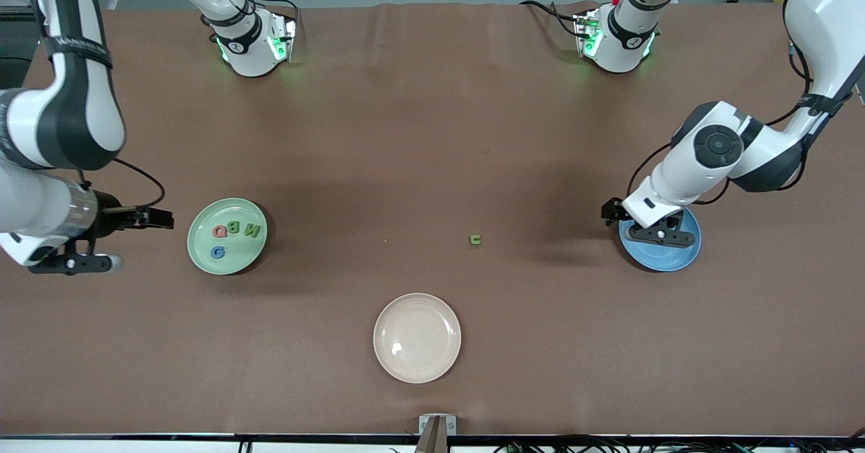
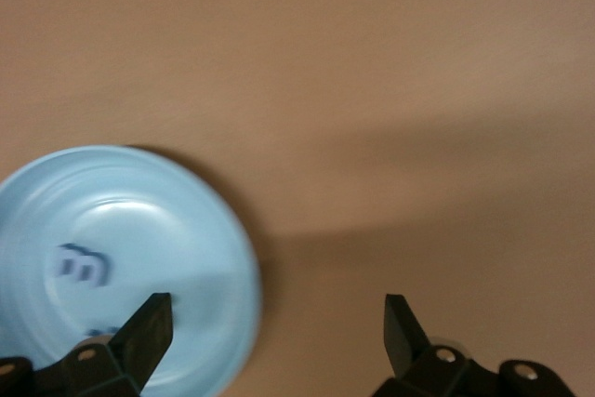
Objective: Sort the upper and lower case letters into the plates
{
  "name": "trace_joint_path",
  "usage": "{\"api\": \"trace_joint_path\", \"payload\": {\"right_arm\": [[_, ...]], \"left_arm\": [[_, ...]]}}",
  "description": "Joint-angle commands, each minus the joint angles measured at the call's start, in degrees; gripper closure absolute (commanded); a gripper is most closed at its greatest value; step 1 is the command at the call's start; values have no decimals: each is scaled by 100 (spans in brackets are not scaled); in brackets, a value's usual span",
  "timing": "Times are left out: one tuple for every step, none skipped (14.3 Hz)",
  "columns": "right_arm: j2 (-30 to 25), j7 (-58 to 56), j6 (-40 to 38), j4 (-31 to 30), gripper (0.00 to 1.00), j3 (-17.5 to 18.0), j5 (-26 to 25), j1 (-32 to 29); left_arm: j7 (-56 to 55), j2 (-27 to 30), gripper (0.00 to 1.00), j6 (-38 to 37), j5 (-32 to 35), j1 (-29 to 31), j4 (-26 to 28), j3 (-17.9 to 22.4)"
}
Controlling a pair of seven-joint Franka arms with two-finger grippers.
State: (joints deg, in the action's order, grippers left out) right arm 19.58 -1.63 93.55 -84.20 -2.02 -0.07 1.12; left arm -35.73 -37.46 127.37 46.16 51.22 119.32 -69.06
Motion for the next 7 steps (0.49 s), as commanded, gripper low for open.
{"api": "trace_joint_path", "payload": {"right_arm": [[187,-65,-179,413,0,87,-99,-68],[169,-4,-170,431,0,87,-72,-51],[160,-30,-205,527,0,96,-46,-59],[160,-39,-214,597,0,96,-37,-60],[160,-56,-362,581,0,88,-54,-60],[143,-65,-564,589,0,87,-46,-68],[91,-65,-627,581,0,87,-2,-103]], "left_arm": [[-923,-76,0,-501,-177,-1320,-776,391],[-1162,-147,0,-589,-264,-1803,-1057,611],[-1329,-165,0,-660,-483,-2365,-1347,909],[-1418,-165,0,-678,-676,-2867,-1594,1278],[-1515,-165,0,-678,-861,-3402,-1831,1655],[-1620,-174,0,-678,-993,-3834,-2025,1972],[-1743,-209,0,-678,-1116,-4265,-2236,2289]]}}
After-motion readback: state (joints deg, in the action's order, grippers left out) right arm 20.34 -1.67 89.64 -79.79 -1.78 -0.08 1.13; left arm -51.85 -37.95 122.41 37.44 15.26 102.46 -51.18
